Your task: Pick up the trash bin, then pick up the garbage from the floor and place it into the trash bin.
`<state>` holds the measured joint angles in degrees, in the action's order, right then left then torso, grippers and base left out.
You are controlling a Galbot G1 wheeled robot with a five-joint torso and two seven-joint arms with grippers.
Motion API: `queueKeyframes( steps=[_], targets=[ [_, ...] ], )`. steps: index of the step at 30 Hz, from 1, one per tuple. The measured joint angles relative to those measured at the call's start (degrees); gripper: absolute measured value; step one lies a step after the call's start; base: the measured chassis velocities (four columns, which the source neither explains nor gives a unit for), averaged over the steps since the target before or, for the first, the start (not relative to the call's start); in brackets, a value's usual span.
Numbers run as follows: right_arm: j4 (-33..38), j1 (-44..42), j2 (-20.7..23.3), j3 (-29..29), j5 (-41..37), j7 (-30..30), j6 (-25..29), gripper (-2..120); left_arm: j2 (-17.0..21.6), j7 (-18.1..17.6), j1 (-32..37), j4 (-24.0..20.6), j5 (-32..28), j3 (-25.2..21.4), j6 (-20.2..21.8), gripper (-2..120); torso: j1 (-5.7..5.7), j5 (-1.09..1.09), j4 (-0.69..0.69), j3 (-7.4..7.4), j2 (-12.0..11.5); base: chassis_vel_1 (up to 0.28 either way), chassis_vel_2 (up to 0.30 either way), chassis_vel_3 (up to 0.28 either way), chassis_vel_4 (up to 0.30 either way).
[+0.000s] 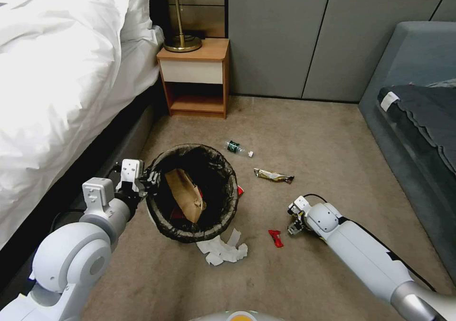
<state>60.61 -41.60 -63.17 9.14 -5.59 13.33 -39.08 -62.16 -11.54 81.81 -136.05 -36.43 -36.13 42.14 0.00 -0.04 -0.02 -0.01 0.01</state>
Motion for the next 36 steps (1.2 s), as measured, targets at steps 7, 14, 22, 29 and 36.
queueKeyframes(
  steps=[7, 14, 22, 29, 36],
  targets=[
    [0.0, -0.2, -0.2, -0.2, -0.1, 0.1, 0.3, 69, 0.0, 0.1, -0.2, 0.2, 0.0, 0.0, 0.0, 6, 0.0, 0.02, 0.01, -0.01, 0.0, 0.0, 0.0, 0.0, 0.0],
    [-0.1, -0.5, 0.9, -0.9, 0.0, 0.1, 0.6, 54, 0.0, 0.3, -0.7, 0.9, 0.1, 0.4, 0.0, 6, 0.0, 0.11, 0.09, 0.01, 0.0, 0.0, 0.0, 0.0, 0.0],
    [-0.5, -1.1, 1.6, -1.9, 0.8, 0.0, 0.8, 30, -0.1, 0.6, -1.2, 1.5, 0.5, 0.8, 0.0, 6, 0.0, 0.06, 0.02, 0.01, 0.0, 0.0, 0.0, 0.0, 0.0],
    [-0.8, -1.6, 1.7, -2.4, 1.4, -0.2, 0.7, 1, -0.1, 0.8, -1.5, 1.9, 0.6, 0.8, 0.0, 6, 0.0, 0.0, 0.01, 0.01, 0.0, 0.0, 0.0, 0.0, 0.0],
    [-0.6, -1.7, 1.4, -2.4, 1.7, -0.5, 0.7, 0, -0.2, 1.0, -1.5, 1.9, 0.7, 1.0, 0.0, 6, 0.0, 0.03, 0.0, 0.01, 0.0, 0.0, 0.0, 0.0, 0.0]
  ],
)
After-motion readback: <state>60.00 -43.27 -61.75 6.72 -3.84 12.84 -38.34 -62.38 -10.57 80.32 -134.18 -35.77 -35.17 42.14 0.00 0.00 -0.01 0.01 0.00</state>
